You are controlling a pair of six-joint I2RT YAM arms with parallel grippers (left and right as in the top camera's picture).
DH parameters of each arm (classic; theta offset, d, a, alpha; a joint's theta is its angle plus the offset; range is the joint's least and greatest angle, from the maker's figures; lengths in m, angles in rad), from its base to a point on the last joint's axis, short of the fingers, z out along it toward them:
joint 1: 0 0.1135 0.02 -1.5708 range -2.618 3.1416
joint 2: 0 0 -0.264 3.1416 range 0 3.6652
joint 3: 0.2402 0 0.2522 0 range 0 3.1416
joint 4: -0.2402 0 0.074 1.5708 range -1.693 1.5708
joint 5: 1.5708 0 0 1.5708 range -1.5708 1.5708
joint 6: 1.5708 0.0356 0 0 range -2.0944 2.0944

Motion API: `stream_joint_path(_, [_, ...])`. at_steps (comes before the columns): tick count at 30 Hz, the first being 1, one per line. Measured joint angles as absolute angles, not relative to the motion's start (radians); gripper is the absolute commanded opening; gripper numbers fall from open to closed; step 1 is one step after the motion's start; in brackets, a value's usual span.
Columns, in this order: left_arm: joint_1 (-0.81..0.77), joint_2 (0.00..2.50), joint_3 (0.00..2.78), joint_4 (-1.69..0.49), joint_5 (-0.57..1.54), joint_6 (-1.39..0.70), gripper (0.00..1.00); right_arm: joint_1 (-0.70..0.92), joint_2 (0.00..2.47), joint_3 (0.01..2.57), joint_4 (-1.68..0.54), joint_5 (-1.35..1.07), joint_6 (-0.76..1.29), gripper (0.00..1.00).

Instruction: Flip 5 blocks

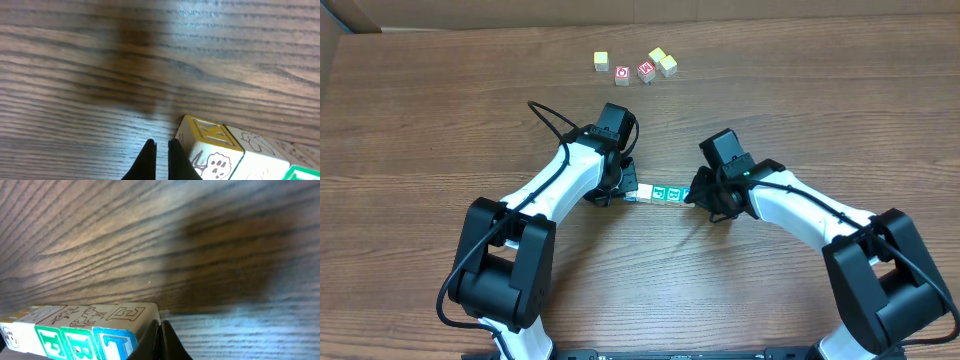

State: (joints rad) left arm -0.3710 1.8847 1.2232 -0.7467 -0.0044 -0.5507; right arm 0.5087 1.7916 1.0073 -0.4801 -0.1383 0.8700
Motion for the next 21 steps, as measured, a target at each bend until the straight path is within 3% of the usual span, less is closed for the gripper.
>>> stream_joint_path(21, [-0.357,1.885,1.222,-0.666,-0.069,-0.551,0.04,0.616,1.792,0.987,-0.49,-0.158,1.156,0.04])
